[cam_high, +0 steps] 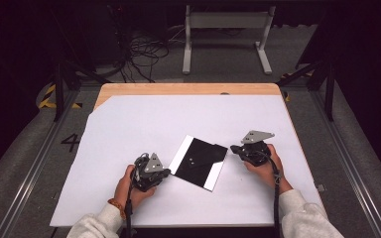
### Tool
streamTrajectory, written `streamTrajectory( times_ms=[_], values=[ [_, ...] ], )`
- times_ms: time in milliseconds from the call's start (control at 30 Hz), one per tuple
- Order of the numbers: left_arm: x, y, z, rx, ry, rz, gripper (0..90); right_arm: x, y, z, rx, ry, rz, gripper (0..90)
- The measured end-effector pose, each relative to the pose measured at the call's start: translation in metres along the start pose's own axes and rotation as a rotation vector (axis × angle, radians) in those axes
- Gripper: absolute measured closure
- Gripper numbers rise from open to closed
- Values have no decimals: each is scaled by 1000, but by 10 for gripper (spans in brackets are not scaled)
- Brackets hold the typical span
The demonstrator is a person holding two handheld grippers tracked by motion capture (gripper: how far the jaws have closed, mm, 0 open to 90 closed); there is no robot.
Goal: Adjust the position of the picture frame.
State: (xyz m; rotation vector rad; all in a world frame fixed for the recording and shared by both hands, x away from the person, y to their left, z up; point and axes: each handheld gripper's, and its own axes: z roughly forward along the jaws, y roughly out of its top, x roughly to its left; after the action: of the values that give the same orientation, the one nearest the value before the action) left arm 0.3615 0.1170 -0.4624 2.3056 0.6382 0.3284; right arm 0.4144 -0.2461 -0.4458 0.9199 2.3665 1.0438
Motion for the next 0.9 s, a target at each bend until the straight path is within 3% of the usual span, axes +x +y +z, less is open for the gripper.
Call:
streamTrajectory(
  times_ms=[300, 533, 900],
  values=[
    [12, 6, 6, -3, -3, -6, 898, -1, 1, 8, 24, -32, 1, 900],
    [17, 9, 9, 0, -13, -9, 898, -7, -3, 11, 26, -26, 26, 900],
    [22, 11, 12, -2, 5, -6, 898, -10, -4, 13, 19, -7, 49, 900]
  ],
)
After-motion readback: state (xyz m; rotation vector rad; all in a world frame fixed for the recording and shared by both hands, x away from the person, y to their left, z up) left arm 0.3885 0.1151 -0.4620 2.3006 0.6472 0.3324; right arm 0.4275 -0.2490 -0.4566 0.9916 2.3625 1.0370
